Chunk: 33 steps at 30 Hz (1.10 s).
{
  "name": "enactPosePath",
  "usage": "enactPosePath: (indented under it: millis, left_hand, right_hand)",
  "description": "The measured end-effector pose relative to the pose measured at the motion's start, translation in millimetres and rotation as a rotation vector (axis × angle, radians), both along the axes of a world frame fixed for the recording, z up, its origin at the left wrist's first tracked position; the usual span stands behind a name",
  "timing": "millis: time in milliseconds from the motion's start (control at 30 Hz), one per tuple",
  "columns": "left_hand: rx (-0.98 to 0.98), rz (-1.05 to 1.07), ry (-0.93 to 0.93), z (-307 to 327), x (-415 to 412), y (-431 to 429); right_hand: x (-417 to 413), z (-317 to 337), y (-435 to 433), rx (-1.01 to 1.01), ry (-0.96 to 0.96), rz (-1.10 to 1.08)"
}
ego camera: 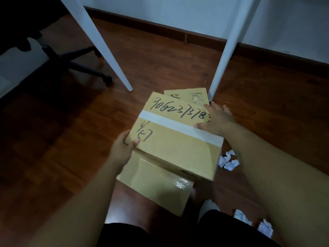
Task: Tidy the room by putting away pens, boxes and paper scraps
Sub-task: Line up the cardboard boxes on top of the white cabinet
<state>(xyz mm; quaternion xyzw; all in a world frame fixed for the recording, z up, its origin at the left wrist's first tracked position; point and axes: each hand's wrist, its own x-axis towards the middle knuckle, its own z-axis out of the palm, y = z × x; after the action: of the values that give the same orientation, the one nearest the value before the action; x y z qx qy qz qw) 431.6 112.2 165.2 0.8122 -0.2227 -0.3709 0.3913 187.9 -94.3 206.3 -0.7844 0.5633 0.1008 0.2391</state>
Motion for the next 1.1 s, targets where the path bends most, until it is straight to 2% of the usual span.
enactPosePath:
  millis: [100, 167, 233, 367, 467, 567, 633, 767, 933, 1100]
  left_hand:
    - [0.031, 0.095, -0.157, 3.3, 17.2, -27.6]
    - [0.014, 0.195, -0.180, 2.1, 13.6, -38.5]
    - [-0.007, 0.271, -0.087, -2.5, -1.3, -40.1]
    - [-0.039, 0.324, 0.221, -18.4, -40.2, -19.3]
    - [-0.038, 0.274, 0.291, -18.2, -57.1, -5.0]
    - [-0.009, 0.209, 0.347, -15.3, -61.0, 6.9]
    - [0.032, 0.171, 0.372, -9.6, -61.6, 16.8]
    - [-0.006, 0.119, 0.283, 6.6, -59.5, 19.5]
    - [-0.065, -0.001, 0.295, 69.3, -73.4, 14.2]
    - [-0.111, -0.160, 0.334, 162.3, -84.0, 2.9]
  right_hand:
    - [-6.1, -10.4, 3.8, 0.116, 0.003, -0.044]
    - [-11.5, -24.4, 18.2, 0.164, -0.044, -0.130]
    - [-14.2, -31.0, 32.1, 0.176, -0.083, -0.207]
    - [-14.8, -29.5, 30.6, 0.252, -0.067, -0.260]
    - [-23.1, -39.4, 32.5, 0.393, -0.130, -0.263]
    - [-26.8, -38.3, 59.7, 0.529, -0.364, -0.315]
    - [-29.1, -40.8, 80.3, 0.515, -0.550, -0.410]
    - [-39.5, -33.3, 108.3, 0.569, -0.701, -0.513]
    - [-60.3, 18.7, 127.4, 0.516, -0.810, -0.601]
    - [-86.7, 120.7, 136.2, 0.425, -0.928, -0.632]
